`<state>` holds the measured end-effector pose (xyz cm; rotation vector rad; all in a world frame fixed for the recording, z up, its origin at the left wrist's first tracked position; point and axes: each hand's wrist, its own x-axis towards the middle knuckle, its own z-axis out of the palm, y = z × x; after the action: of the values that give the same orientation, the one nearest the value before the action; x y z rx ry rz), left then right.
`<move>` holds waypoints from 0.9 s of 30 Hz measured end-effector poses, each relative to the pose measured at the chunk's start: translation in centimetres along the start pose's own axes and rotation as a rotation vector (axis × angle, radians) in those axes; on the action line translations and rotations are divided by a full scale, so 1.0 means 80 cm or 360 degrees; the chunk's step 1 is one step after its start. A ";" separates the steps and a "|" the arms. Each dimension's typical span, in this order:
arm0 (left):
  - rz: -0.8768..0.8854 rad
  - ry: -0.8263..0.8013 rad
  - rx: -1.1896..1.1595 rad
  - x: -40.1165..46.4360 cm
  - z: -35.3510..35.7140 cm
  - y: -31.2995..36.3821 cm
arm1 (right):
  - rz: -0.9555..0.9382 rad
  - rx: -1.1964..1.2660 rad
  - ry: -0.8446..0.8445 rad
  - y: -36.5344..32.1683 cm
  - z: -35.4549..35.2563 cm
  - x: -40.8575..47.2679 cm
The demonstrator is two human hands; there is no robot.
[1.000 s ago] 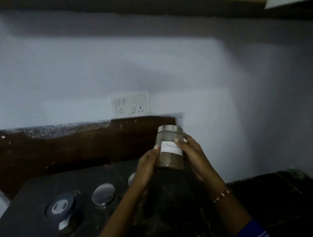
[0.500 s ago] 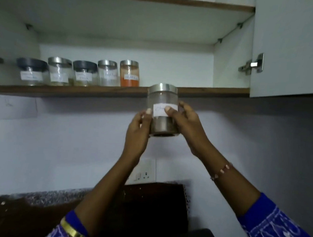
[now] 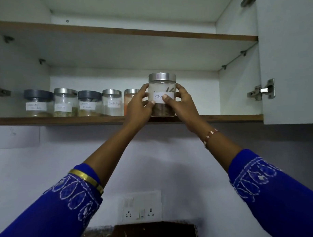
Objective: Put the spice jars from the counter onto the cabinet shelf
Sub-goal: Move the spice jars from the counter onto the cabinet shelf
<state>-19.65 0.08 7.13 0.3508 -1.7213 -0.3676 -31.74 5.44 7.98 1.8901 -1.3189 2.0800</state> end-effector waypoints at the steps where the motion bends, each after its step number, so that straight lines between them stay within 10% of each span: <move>1: -0.0016 0.0004 0.0014 0.005 0.002 -0.004 | -0.0018 -0.0023 -0.0012 0.003 0.002 0.007; 27: -0.0507 -0.0752 0.0991 0.099 0.046 -0.055 | 0.0342 -0.1176 -0.0148 0.092 0.026 0.116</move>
<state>-24.51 -7.12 11.62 1.0667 -2.2316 -0.1335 -36.46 -5.05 11.43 1.5621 -2.0126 1.2702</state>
